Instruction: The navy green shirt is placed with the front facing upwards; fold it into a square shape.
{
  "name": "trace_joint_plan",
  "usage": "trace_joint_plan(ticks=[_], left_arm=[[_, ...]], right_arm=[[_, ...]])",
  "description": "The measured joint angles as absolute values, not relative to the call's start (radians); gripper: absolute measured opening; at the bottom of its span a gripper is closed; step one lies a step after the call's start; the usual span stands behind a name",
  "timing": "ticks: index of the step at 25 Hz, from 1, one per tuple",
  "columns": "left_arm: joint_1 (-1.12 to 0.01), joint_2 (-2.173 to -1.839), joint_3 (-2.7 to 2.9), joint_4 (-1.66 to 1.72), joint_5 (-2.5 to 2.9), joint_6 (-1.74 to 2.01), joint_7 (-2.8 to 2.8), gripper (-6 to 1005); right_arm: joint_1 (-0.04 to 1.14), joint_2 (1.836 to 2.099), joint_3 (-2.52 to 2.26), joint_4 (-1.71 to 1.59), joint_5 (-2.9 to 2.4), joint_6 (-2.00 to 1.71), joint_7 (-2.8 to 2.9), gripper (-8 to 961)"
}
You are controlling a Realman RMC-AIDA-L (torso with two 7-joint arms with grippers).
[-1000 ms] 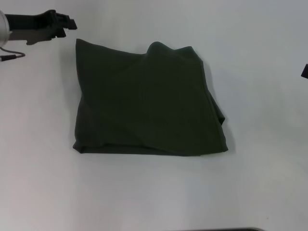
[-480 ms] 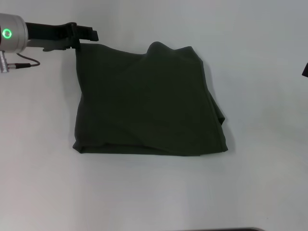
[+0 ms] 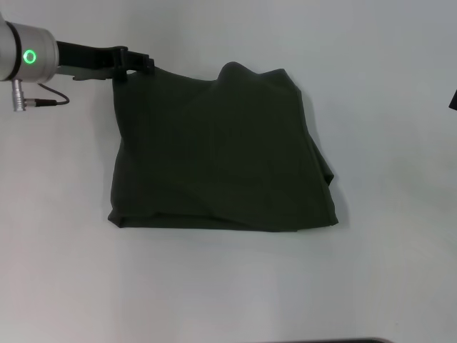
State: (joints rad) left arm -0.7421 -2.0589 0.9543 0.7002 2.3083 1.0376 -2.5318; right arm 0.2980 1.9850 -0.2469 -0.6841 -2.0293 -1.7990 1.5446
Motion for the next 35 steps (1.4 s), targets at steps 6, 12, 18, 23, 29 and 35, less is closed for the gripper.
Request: trace_joint_plan(ticks=[6,12,18,23,29,35], left_arm=[[-0.766,-2.059,0.982,0.672,2.309,1.028,-2.526,519],[-0.783,-2.061,0.998,0.65,2.327,1.012,-2.527,489],[-0.804,-2.058,1.019,0.629,2.34,1.013,-2.526,459],[-0.815,-2.054,1.018,0.629,2.356,1.03,-2.536,434],[-0.803,-2.058,1.003,0.652,2.352,1.034,-2.536,306],[-0.8,-2.054,0.995,0.654,2.351,1.048,-2.537,136]], right_arm=[[0.301,1.985,-0.247,-0.684,-2.029,-1.791,1.545,766],[0.302,1.985,-0.247,-0.684,-2.029,-1.788,1.545,766],[0.302,1.985,-0.247,-0.684,-2.029,-1.787,1.545,765],[0.303,1.984,-0.247,-0.684,-2.029,-1.787,1.546,765],[0.303,1.983,-0.245,-0.684,-2.029,-1.788,1.546,765],[0.301,1.984,-0.245,-0.684,-2.03,-1.788,1.546,765]])
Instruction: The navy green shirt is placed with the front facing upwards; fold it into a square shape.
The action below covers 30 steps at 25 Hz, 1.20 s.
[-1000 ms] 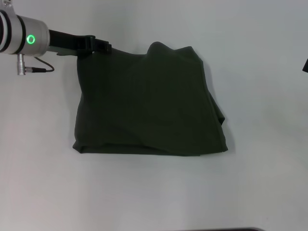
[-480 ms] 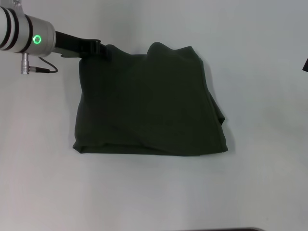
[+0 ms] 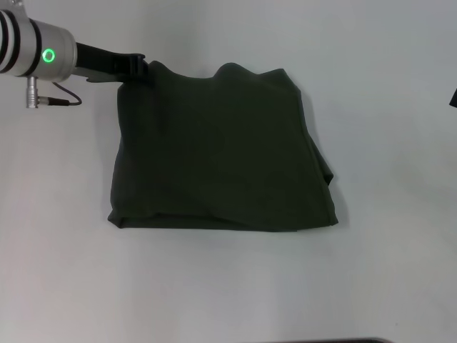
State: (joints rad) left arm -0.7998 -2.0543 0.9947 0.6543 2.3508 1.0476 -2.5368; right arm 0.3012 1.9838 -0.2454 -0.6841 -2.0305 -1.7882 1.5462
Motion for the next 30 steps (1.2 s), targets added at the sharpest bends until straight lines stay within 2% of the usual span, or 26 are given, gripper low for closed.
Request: trace_joint_plan(ticks=[1,17,29,30], left_arm=[[-0.799,-2.054,0.991,0.654,2.351,1.048,-2.537,74],[-0.771,-2.051,0.919,0.666,2.348,1.059,-2.524,126],[-0.69,-2.044,0.73,0.844,2.303,1.196,-2.513,165],[-0.694,-2.039,0.724,0.831,2.285,1.229,-2.505,280]], right_arm=[[0.302,1.984,-0.245,-0.684,-2.031,-1.788,1.546,765],[0.307,1.985,-0.245,-0.684,-2.03,-1.787,1.546,765],[0.316,1.984,-0.245,-0.684,-2.029,-1.787,1.547,766],[0.316,1.984,-0.245,-0.684,-2.029,-1.787,1.547,766]])
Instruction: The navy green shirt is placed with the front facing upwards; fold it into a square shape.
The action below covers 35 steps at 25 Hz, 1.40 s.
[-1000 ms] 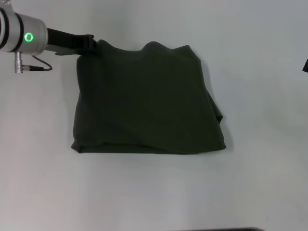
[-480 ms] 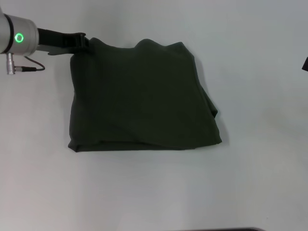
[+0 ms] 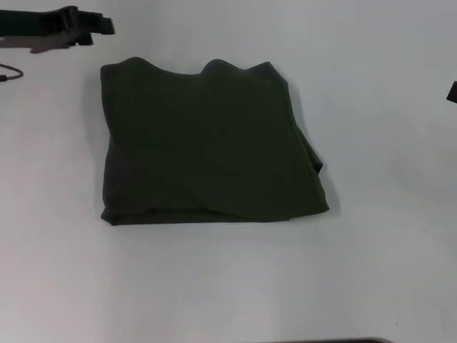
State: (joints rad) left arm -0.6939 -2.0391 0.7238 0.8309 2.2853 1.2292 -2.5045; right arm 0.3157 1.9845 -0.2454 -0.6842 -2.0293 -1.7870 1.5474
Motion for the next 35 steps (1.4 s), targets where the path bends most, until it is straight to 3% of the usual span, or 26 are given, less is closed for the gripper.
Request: trace_joint_plan(ticks=[1,7,25,35], left_arm=[[-0.698,-2.038,0.724,0.817,2.276,1.252,-2.501,395],[-0.726,-2.044,0.73,0.716,2.27,1.271,-2.5,634],[-0.721,-2.04,0.757,0.6,2.279,1.122,-2.5,659],[-0.691,-2.037,0.694,0.739,2.244,1.403,-2.492,660]], right_arm=[[0.316,1.984,-0.245,-0.684,-2.029,-1.787,1.547,766],[0.318,1.983,-0.245,-0.684,-2.03,-1.779,1.548,765],[0.307,1.989,-0.245,-0.684,-2.034,-1.778,1.548,766],[0.314,1.984,-0.255,-0.684,-2.034,-1.775,1.574,765]])
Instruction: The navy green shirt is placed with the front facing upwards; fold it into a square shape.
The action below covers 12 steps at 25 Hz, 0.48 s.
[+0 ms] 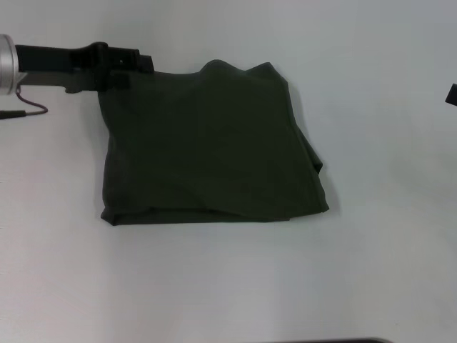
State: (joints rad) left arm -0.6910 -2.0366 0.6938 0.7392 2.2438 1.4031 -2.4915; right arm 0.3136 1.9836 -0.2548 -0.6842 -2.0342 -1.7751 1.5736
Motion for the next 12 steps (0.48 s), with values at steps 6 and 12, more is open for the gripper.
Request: trace_joint_plan(ticks=[6,12], left_arm=[[-0.656,-2.059,0.707,0.728,2.252,1.422,-2.474,660],[-0.609,-2.055,0.708,0.705,2.311,1.376,-2.49,660]], right_arm=[[0.32,1.987,-0.264,-0.684,-2.036,-1.774,1.574,766],[0.313,1.985,-0.271,-0.684,-2.038,-1.773,1.573,766]])
